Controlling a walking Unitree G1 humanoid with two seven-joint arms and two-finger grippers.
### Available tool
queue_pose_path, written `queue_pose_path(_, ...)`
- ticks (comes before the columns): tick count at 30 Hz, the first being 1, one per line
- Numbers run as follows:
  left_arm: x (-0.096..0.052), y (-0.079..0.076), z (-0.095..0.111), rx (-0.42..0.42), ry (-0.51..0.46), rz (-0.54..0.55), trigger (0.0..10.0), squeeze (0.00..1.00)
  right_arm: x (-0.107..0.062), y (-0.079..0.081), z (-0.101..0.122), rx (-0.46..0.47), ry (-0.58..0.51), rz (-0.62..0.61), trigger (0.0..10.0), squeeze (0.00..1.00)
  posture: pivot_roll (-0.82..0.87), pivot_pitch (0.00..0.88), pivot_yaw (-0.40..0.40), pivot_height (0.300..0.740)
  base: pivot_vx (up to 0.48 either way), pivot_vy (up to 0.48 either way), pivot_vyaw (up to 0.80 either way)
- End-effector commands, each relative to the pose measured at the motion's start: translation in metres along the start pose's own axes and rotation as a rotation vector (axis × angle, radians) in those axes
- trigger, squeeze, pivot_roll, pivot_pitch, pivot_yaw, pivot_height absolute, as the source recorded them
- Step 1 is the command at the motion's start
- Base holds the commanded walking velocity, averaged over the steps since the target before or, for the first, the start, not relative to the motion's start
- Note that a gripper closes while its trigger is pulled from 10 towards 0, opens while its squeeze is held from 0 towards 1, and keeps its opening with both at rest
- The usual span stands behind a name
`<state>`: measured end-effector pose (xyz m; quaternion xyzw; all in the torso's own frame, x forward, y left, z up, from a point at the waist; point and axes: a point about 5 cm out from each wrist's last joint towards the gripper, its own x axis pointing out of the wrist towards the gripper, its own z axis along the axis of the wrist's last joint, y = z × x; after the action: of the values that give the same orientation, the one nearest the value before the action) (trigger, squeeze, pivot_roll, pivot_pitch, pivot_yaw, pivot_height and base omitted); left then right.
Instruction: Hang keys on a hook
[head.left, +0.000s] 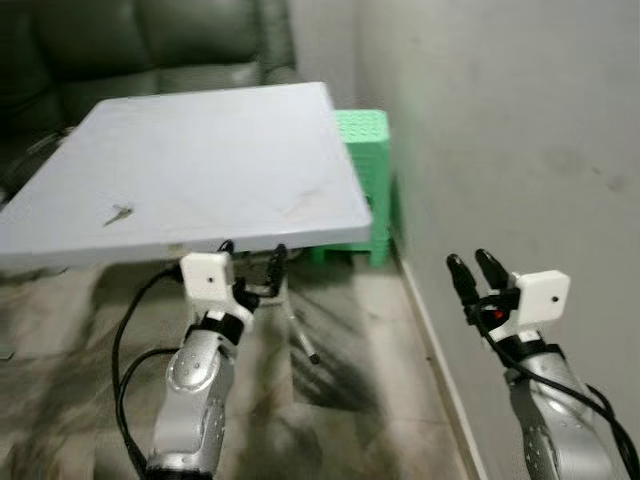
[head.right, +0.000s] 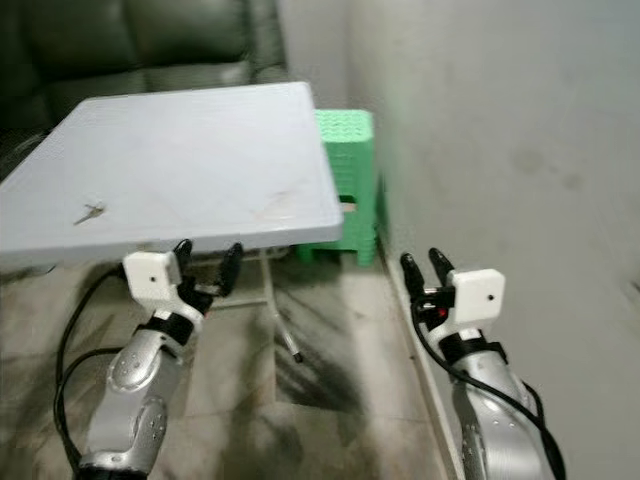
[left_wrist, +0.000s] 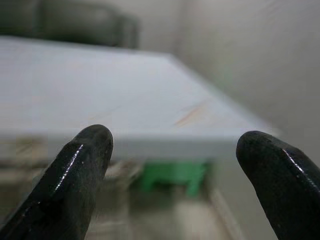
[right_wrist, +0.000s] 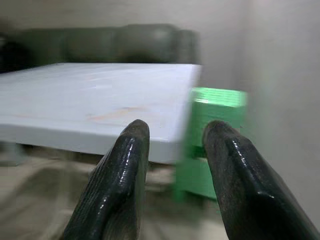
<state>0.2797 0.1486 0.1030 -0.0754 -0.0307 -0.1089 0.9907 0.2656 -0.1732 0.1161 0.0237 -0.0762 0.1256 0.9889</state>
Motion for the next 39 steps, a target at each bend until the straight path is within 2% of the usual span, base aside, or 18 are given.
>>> queue_pose_path(1, 0.0007, -0.0019, -0.0004, -0.005, 0.003, -0.013, 10.0, 0.00, -0.0061, -0.0091, -0.0048, -0.015, 0.027, -0.011, 10.0, 0.20, -0.02, 0.022, -0.009, 0.721, 0.000, 0.000, 0.80)
queue_pose_path(2, 0.0007, -0.0019, -0.0004, -0.005, 0.003, -0.013, 10.0, 0.00, -0.0061, -0.0091, -0.0048, -0.015, 0.027, -0.011, 10.0, 0.20, -0.02, 0.022, -0.009, 0.721, 0.000, 0.000, 0.80)
queue_pose_path(3, 0.0012, -0.0009, 0.0011, -0.015, -0.002, -0.009, 10.0, 0.00, -0.0061, -0.0107, -0.0044, -0.016, 0.027, -0.012, 10.0, 0.56, -0.02, 0.024, -0.010, 0.721, 0.000, 0.000, 0.80)
queue_pose_path(4, 0.0021, -0.0004, 0.0027, -0.022, -0.008, -0.005, 10.0, 0.00, -0.0060, -0.0120, -0.0040, -0.001, 0.028, -0.013, 10.0, 1.00, -0.02, 0.024, -0.012, 0.721, 0.000, 0.000, 0.80)
queue_pose_path(9, 0.0045, 0.0002, 0.0056, -0.038, -0.016, 0.002, 10.0, 0.00, -0.0055, -0.0134, -0.0013, -0.009, 0.016, -0.017, 10.0, 1.00, -0.02, 0.025, -0.014, 0.721, 0.000, 0.000, 0.80)
queue_pose_path(10, 0.0057, 0.0009, 0.0074, -0.039, -0.024, 0.011, 10.0, 0.00, -0.0046, -0.0141, -0.0006, -0.008, 0.016, -0.021, 10.0, 0.00, -0.02, 0.024, -0.019, 0.721, 0.000, 0.000, 0.00)
queue_pose_path(11, 0.0063, 0.0013, 0.0083, -0.032, -0.031, 0.015, 10.0, 0.00, -0.0040, -0.0148, -0.0010, 0.018, 0.018, -0.025, 10.0, 0.00, -0.02, 0.023, -0.020, 0.721, 0.000, 0.000, 0.00)
queue_pose_path(13, 0.0068, 0.0020, 0.0084, -0.043, -0.031, 0.022, 10.0, 0.00, -0.0033, -0.0142, 0.0009, -0.007, 0.011, -0.014, 10.0, 0.00, -0.02, 0.021, -0.023, 0.721, 0.000, 0.000, 0.00)
queue_pose_path(34, 0.0053, 0.0018, 0.0042, -0.102, -0.022, 0.054, 10.0, 0.00, -0.0050, -0.0117, -0.0027, 0.013, 0.029, -0.002, 10.0, 0.00, -0.02, 0.010, -0.028, 0.721, 0.000, 0.000, 0.00)
queue_pose_path(39, 0.0060, 0.0019, 0.0045, -0.084, -0.022, 0.050, 10.0, 0.00, -0.0057, -0.0130, -0.0021, 0.009, 0.027, -0.006, 10.0, 0.00, -0.02, 0.008, -0.029, 0.721, 0.000, 0.205, 0.00)
